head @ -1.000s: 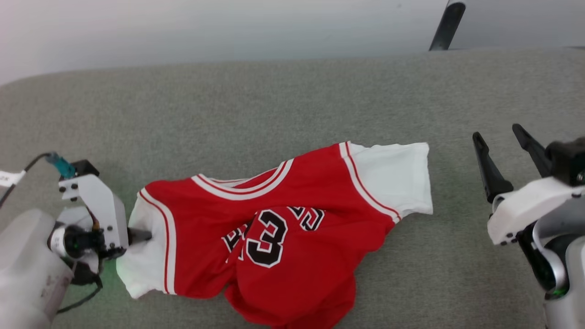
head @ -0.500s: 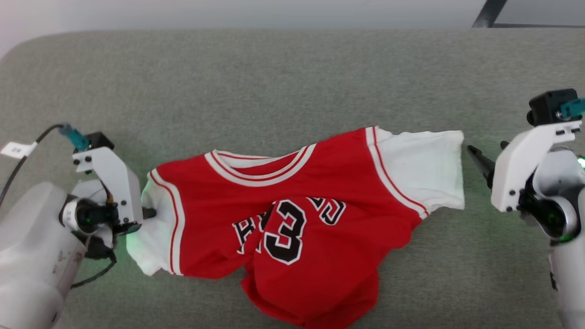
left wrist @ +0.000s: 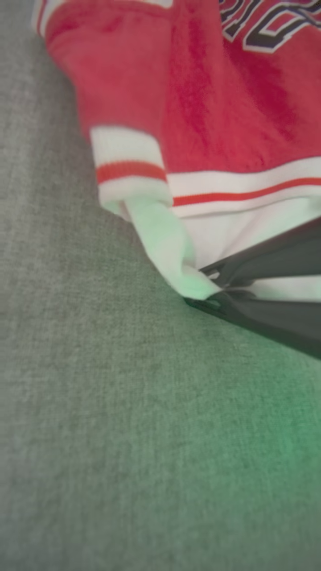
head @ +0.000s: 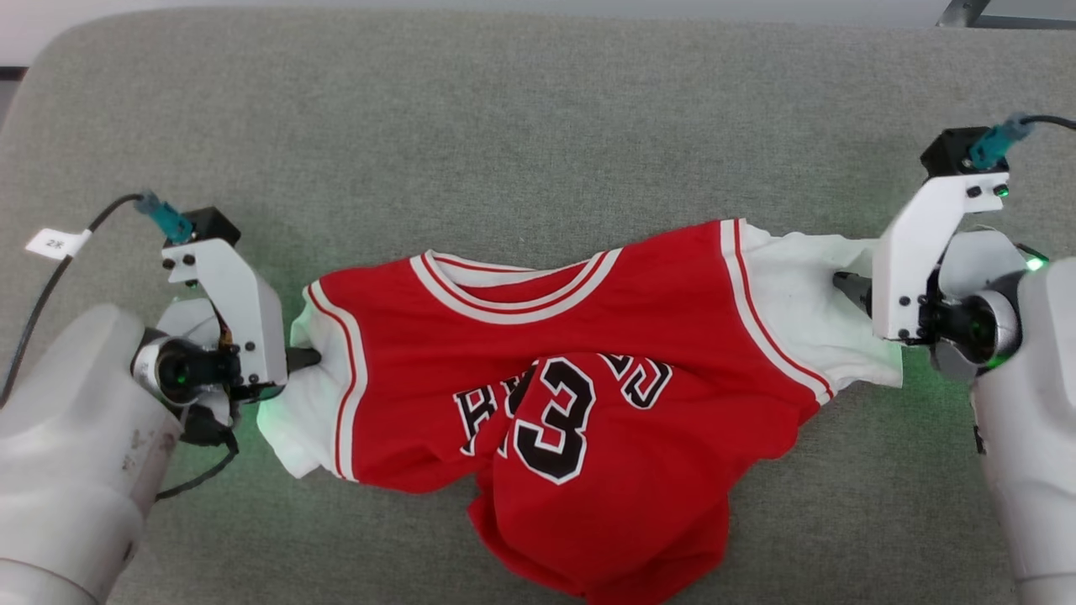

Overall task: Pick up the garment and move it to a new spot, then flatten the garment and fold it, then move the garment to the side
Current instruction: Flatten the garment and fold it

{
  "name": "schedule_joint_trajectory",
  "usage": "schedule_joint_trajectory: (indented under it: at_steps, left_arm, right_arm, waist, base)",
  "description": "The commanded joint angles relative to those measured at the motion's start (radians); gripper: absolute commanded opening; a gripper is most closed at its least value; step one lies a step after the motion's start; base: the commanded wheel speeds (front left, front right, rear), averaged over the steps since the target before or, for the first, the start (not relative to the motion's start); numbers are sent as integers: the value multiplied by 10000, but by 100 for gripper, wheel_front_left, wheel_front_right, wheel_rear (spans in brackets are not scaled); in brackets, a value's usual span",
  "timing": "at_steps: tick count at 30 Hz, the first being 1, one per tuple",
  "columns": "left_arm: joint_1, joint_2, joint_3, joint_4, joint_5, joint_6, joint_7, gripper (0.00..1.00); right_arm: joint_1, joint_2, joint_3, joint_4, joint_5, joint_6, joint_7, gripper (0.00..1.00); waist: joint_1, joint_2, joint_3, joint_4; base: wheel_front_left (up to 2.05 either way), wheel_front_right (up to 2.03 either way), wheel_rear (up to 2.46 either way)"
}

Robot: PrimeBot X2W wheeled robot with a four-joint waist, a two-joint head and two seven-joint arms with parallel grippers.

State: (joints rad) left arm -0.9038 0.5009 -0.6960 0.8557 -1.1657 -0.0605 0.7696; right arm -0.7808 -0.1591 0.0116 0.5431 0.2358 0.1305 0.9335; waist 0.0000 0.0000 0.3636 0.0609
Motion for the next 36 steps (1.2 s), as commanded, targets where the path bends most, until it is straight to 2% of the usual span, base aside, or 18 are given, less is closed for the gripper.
schedule_joint_trajectory:
  at_steps: [1,2,3,8,15,21,26,31,36]
  left_arm:
    - [303,-847,-265,202,56,-11,-335,0]
    - [256,-878,-268,273,55,-62,-358,0]
    - [234,-920,-276,330,66,-69,-395,0]
    - [57,-1065,-280,678,52,-239,-501,0]
    - [-484,-1020,-283,935,110,-452,-469,0]
    - [-1533,-754,-266,1054,346,-355,-456,0]
    - [-2279,-959,-391,1148,625,-227,-513,0]
    - [-3273,-1019,-396,1319,998,62,-1029,0]
    - [-4163,-1028,-431,1406,1484,-114,-2228,0]
  right_arm:
    - [136,168,72,596,-146,2,120,100]
    - [71,175,41,914,-322,2,151,69]
    - [18,178,65,1205,-451,0,147,0]
    - [-366,231,168,2163,-711,-3,98,0]
    - [-1203,400,-90,2490,107,3,14,0]
    - [-2048,374,-16,2477,647,3,-92,0]
    - [-2665,527,209,2547,649,3,-411,0]
    - [-3459,748,521,2673,527,3,-1679,0]
    - [-4175,929,991,3197,232,2,-3356,0]
  waist:
    - [0,0,21,-2]
    - [0,0,29,-8]
    - [0,0,37,-10]
    - [0,0,-4,-21]
    - [0,0,-529,-85]
    - [0,0,-1349,-209]
    - [0,0,-1906,-333]
    - [0,0,-2434,-529]
    - [0,0,-2711,-686]
  base:
    - [0,0,0]
    - [0,0,0]
    - [0,0,0]
    - [0,0,0]
    - [0,0,0]
    - [0,0,0]
    - [0,0,0]
    - [0,0,0]
    - [0,0,0]
